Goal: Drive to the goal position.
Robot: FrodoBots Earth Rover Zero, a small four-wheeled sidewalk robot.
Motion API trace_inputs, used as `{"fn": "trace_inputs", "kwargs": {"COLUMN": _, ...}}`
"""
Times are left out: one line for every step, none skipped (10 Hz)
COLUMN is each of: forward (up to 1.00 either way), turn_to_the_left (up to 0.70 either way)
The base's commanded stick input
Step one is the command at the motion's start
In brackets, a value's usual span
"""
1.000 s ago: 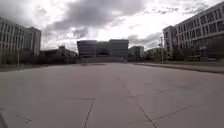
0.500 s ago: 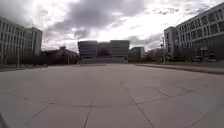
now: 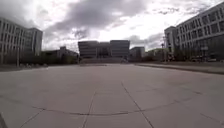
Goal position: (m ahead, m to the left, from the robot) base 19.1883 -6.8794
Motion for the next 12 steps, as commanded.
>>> {"fn": "trace_inputs", "kwargs": {"forward": 0.5, "turn_to_the_left": 0.01}}
{"fn": "trace_inputs", "kwargs": {"forward": 0.5, "turn_to_the_left": 0.01}}
{"fn": "trace_inputs", "kwargs": {"forward": 0.5, "turn_to_the_left": 0.01}}
{"fn": "trace_inputs", "kwargs": {"forward": 0.5, "turn_to_the_left": 0.01}}
{"fn": "trace_inputs", "kwargs": {"forward": 0.5, "turn_to_the_left": 0.01}}
{"fn": "trace_inputs", "kwargs": {"forward": 0.5, "turn_to_the_left": 0.01}}
{"fn": "trace_inputs", "kwargs": {"forward": 0.5, "turn_to_the_left": 0.01}}
{"fn": "trace_inputs", "kwargs": {"forward": 0.5, "turn_to_the_left": 0.01}}
{"fn": "trace_inputs", "kwargs": {"forward": 0.5, "turn_to_the_left": 0.01}}
{"fn": "trace_inputs", "kwargs": {"forward": 0.5, "turn_to_the_left": 0.01}}
{"fn": "trace_inputs", "kwargs": {"forward": 0.5, "turn_to_the_left": 0.01}}
{"fn": "trace_inputs", "kwargs": {"forward": 0.5, "turn_to_the_left": 0.01}}
